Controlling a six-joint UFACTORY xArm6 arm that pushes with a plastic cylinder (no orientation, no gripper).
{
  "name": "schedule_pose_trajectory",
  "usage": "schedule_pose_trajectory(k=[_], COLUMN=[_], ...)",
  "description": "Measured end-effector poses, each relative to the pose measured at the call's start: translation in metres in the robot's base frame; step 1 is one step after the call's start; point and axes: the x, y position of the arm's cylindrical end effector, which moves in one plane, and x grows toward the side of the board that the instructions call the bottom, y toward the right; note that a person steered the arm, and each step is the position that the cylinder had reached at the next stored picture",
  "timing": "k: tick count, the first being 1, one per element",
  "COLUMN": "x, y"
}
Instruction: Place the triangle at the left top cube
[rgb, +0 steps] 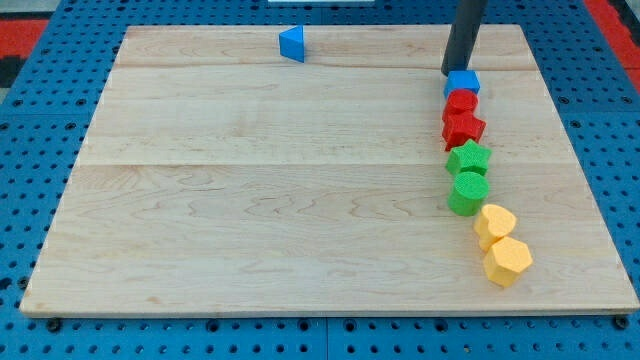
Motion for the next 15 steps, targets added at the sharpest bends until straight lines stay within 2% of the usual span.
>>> schedule_pose_trajectory(k=[1, 2, 3, 5, 6, 7, 8, 10, 11, 12, 13, 15], x=[-0.061, -0.089, -0.080, 0.008, 0.003, -0.038, -0.052, -0.028, -0.028, -0.069, -0.088, -0.024], y=[0.000, -0.007, -0.073, -0.254, -0.371, -0.363, -0.294, -0.134, -0.227, -0.269, -0.210, -0.072])
